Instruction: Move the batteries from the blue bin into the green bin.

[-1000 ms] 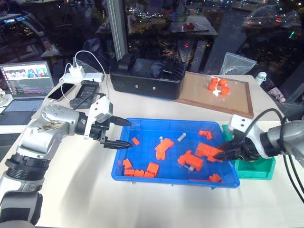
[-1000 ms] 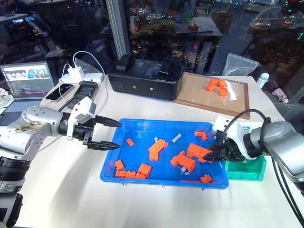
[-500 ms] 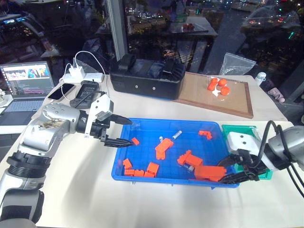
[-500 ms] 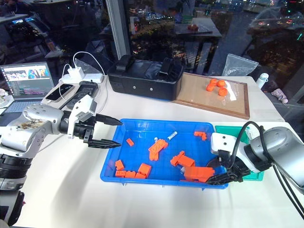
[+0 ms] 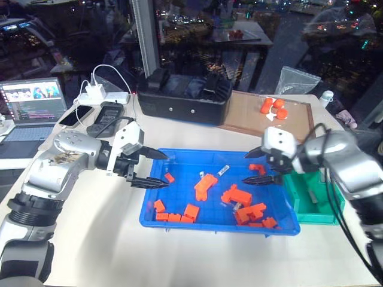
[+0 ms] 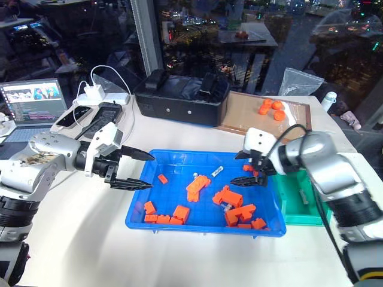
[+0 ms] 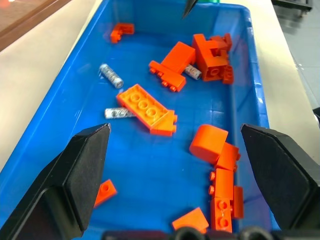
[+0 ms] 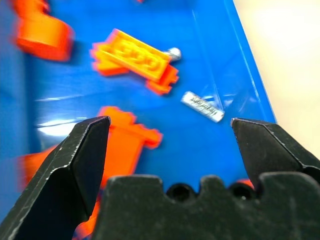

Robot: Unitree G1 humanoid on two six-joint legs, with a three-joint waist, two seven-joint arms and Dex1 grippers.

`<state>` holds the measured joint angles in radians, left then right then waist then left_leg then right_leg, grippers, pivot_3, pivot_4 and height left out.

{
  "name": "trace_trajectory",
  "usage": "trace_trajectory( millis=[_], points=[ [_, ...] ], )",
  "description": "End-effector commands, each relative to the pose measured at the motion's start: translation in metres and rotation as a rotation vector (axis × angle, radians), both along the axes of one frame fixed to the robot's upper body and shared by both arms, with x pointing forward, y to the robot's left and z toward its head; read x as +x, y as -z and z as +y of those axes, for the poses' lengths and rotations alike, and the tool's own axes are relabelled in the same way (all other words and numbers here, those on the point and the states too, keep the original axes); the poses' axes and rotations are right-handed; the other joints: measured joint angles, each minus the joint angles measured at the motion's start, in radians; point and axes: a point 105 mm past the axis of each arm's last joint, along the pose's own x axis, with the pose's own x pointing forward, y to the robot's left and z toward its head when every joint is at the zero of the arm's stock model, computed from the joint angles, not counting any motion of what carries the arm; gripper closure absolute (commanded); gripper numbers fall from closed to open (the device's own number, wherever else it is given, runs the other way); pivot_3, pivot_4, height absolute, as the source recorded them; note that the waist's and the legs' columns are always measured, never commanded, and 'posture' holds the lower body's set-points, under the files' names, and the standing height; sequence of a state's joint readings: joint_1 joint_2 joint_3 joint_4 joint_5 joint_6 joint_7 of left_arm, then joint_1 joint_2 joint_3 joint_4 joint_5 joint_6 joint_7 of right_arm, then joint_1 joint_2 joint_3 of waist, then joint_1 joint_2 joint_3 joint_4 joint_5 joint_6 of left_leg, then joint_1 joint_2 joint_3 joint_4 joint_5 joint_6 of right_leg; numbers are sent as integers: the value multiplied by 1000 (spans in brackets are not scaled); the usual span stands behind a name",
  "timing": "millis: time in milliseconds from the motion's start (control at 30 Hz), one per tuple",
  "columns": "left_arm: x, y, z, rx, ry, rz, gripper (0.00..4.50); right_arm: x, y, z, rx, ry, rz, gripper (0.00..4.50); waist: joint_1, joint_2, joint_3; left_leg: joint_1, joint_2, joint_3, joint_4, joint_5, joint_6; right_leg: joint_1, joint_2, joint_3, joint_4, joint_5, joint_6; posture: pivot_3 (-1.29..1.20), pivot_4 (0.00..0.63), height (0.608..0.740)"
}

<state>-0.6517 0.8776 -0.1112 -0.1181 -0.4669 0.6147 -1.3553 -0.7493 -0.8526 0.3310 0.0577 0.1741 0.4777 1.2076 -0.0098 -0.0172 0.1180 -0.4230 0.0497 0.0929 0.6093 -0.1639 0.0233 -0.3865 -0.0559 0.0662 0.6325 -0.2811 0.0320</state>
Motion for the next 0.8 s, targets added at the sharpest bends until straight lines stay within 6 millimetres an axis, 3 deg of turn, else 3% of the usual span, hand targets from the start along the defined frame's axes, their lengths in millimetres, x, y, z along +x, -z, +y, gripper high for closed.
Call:
trace_trajectory(
  millis=[33,267,567,600,633,800],
  points=[
    [0,-12,-1,-6,1,-52,0,24,2,3,-59,-5,-80,26,1,0,0,-1,0,0,0,0,0,0,0,0,0,0,0,0,150,740],
    [-4,-11,0,-12,-17,-58,0,40,29,19,-85,-56,-12,26,-3,0,0,0,0,1,-1,0,0,0,0,0,1,0,0,0,150,740],
    [-7,-10,0,-17,-31,-61,0,56,56,21,-107,-29,30,26,-5,0,0,1,0,1,1,0,-1,0,0,0,7,0,-1,0,150,740],
    [-7,-11,0,-18,-32,-61,0,55,57,21,-105,-31,42,528,-5,0,0,2,0,1,1,0,-1,0,0,0,8,0,-1,0,150,740],
    [-7,-11,1,-19,-34,-61,0,55,58,20,-104,-33,51,707,-5,0,0,3,0,1,1,0,-1,0,0,0,8,0,-1,0,150,740],
    [-7,-10,0,-24,-35,-61,0,51,51,12,-82,-26,82,2421,-4,0,0,3,0,1,1,1,-1,1,0,0,9,-1,-1,0,150,740]
  ],
)
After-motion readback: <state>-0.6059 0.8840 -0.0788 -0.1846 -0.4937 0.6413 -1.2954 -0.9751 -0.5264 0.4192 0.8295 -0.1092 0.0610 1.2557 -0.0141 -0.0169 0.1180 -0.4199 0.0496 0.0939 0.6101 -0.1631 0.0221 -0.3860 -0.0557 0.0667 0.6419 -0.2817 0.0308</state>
